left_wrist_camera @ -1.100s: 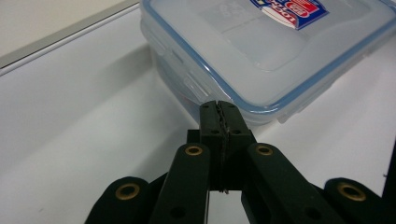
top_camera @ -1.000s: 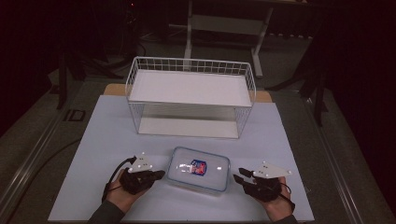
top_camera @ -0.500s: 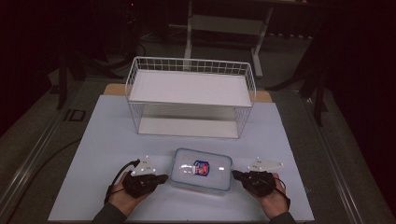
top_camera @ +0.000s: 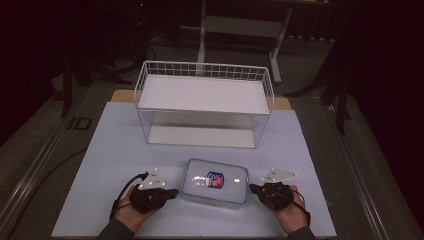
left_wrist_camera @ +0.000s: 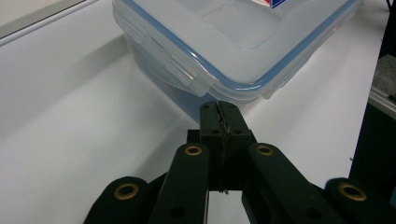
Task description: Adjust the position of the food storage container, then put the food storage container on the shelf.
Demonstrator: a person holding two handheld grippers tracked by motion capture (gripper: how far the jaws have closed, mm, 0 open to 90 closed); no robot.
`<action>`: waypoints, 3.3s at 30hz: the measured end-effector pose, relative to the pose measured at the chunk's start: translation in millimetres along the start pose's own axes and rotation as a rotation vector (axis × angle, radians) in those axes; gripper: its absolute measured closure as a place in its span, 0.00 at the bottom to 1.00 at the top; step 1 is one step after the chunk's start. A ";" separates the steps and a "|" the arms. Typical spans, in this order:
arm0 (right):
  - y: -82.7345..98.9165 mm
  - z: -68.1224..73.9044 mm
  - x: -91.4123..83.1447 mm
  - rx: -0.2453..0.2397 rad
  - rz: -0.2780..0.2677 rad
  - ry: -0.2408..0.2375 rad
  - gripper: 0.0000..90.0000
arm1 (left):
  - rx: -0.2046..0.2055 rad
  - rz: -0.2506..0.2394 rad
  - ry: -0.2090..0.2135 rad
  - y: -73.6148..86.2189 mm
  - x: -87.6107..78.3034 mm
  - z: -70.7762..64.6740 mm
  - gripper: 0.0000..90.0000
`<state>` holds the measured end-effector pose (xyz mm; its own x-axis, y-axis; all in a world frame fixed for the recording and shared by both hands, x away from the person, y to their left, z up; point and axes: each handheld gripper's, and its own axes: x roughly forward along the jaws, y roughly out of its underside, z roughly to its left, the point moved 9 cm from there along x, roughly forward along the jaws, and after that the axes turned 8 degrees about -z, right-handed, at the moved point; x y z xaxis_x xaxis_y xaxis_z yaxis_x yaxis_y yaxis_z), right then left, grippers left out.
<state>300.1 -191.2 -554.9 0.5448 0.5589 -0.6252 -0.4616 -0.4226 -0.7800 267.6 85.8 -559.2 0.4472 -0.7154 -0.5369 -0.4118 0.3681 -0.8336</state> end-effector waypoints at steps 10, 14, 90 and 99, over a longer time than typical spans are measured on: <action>-10.3 -0.9 16.6 -0.030 0.021 0.015 1.00 | -0.024 -0.001 -0.013 2.5 -4.2 4.6 1.00; -19.5 -3.7 27.7 -0.029 0.026 0.035 1.00 | -0.037 -0.005 -0.016 3.5 -6.5 7.4 1.00; -29.2 20.9 52.3 0.410 -0.035 -0.317 0.11 | -0.496 -0.101 0.094 -23.4 43.6 36.6 0.14; -28.7 22.4 47.3 0.424 -0.050 -0.290 0.16 | -0.567 -0.074 0.126 -19.1 32.6 33.2 0.28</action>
<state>323.4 -136.6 -561.5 0.3845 0.7713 -0.5072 -0.7159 -0.0977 -0.6913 316.3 75.1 -565.1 0.4070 -0.8052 -0.4313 -0.7594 -0.0358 -0.6497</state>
